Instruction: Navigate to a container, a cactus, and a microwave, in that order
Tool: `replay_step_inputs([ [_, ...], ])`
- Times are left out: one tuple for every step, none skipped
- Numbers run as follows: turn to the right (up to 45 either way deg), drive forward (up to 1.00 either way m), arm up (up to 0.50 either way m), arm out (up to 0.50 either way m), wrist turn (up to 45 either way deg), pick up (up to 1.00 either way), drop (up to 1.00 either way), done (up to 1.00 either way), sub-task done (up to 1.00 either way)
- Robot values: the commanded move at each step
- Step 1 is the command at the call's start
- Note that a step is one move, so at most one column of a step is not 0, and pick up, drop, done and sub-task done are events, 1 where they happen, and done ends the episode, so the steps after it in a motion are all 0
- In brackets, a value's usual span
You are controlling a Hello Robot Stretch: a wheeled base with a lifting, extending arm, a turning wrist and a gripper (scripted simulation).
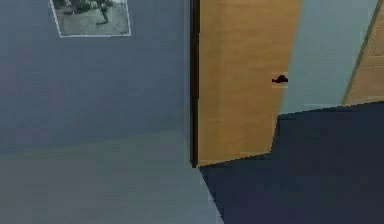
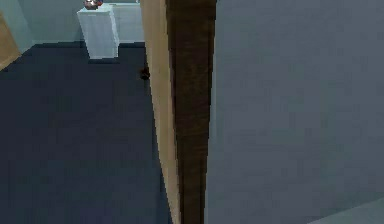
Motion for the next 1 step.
replay_step_inputs([
  [45.0, 0.0, 0.0, 0.0, 0.0, 0.0, 0.0, 0.0, 0.0],
])
